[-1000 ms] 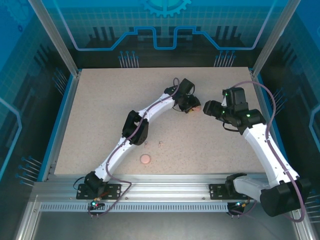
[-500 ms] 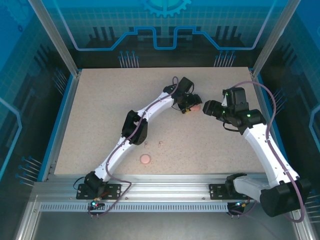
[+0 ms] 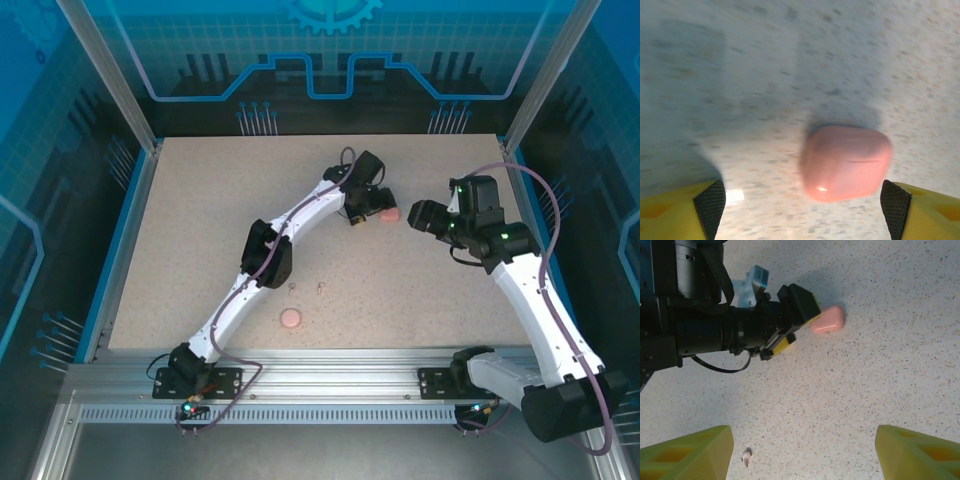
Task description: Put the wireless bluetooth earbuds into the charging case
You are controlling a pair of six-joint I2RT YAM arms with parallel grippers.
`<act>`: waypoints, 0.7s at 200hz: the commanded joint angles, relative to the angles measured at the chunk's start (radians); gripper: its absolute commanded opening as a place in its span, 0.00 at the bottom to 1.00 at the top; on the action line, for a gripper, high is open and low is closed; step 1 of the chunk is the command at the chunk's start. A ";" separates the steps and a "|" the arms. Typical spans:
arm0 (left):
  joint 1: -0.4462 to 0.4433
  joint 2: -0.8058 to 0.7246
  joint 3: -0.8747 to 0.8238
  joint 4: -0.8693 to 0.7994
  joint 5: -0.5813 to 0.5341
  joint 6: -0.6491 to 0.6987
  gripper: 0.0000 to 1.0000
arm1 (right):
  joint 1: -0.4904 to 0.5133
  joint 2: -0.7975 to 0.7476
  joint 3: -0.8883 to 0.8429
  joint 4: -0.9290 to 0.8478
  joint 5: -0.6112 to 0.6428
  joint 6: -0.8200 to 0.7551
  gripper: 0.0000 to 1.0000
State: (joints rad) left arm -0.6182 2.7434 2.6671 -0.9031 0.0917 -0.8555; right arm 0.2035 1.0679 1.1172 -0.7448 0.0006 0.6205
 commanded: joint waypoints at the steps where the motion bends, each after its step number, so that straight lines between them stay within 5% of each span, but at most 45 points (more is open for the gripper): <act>1: 0.032 -0.162 0.007 -0.145 -0.182 0.156 0.85 | -0.021 -0.041 0.027 -0.040 0.017 -0.020 0.77; 74: 0.025 -0.507 -0.106 -0.222 -0.428 0.416 0.85 | 0.042 -0.038 -0.086 -0.014 -0.035 0.047 0.77; 140: 0.047 -1.151 -1.092 0.451 -0.356 0.391 0.93 | 0.281 -0.002 -0.127 -0.002 0.105 0.176 0.77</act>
State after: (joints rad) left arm -0.5846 1.7550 1.8080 -0.7181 -0.2840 -0.4644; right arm 0.4091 1.0458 1.0023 -0.7589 0.0372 0.7235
